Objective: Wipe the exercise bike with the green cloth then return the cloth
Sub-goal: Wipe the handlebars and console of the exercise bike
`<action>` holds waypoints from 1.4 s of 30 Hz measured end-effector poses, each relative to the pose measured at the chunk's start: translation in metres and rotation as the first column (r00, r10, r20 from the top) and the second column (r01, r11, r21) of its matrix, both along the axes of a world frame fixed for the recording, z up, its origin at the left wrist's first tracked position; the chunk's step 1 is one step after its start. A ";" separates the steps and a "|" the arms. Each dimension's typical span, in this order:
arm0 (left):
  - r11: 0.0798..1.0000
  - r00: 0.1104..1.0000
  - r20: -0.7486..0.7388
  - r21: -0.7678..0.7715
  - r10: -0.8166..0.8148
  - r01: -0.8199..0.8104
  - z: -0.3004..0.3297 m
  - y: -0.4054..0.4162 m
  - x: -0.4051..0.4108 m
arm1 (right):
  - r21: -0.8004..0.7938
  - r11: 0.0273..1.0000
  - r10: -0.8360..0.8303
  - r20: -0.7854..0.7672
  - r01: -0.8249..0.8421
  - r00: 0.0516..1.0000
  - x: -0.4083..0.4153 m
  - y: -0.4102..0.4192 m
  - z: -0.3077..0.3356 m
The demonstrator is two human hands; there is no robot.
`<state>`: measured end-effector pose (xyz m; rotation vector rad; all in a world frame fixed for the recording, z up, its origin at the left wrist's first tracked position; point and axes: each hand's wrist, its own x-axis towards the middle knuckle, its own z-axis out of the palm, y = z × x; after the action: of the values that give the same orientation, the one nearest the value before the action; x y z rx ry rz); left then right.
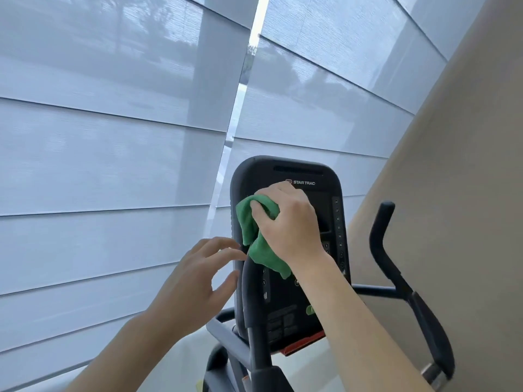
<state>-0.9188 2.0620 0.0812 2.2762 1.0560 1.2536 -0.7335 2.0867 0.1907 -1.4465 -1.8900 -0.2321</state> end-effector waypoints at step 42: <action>0.992 0.970 -0.228 -0.112 -0.080 0.056 -0.048 -0.040 0.018 | -0.232 0.963 0.055 -0.333 -0.138 0.941 0.009 0.033 0.017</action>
<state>-0.9005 2.0219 0.0329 2.3974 1.0829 0.8984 -0.7240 2.1193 0.2074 -1.4463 -1.7555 0.2905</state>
